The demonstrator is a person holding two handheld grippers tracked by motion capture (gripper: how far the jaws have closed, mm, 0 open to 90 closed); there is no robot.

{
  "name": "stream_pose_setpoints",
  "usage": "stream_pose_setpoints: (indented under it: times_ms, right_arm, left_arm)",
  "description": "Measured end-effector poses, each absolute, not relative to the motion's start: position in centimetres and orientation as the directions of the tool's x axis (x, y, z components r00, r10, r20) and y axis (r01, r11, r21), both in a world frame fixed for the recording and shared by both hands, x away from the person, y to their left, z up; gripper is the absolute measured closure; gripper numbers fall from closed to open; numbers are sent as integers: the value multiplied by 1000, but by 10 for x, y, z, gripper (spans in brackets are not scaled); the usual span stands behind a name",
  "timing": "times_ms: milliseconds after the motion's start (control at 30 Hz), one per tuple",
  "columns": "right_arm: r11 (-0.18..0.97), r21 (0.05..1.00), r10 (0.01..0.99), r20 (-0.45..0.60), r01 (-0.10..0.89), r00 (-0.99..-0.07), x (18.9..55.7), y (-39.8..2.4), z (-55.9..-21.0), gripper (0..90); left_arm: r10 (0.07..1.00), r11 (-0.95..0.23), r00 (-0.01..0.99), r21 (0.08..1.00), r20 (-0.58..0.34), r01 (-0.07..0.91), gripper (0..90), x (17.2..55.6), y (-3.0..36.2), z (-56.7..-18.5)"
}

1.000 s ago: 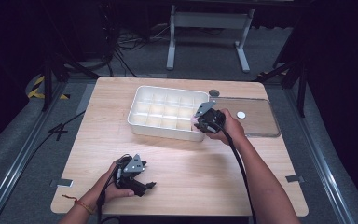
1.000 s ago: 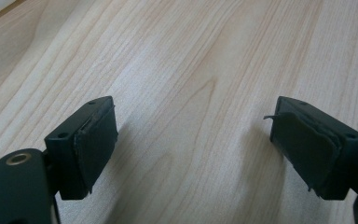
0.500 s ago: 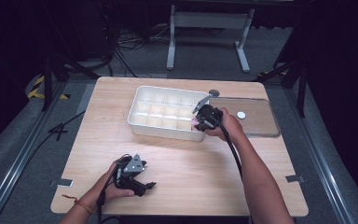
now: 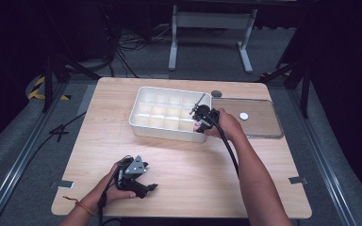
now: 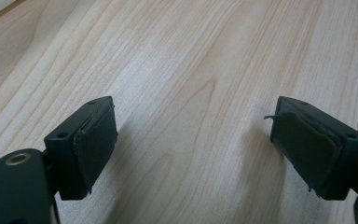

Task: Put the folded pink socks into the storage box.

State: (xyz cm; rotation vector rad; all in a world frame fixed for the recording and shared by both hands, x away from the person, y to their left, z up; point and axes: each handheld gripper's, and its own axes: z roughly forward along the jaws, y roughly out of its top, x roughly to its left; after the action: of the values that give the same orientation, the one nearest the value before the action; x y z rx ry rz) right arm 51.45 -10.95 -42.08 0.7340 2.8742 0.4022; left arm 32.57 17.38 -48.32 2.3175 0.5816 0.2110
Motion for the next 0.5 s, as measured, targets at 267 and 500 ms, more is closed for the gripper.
stream_pose_setpoints:
  times_ms: [267,500]
  right_arm:
    - [840,290,490,-41,459,-870,522,-113,-422,765]
    - [832,309,497,-45,461,-867,523,-116,-422,757]
  left_arm:
    - [463,-641,886,686,-13,345,147,326,174,-483]
    - [462,-640,887,687,-15,344,146,326,174,-483]
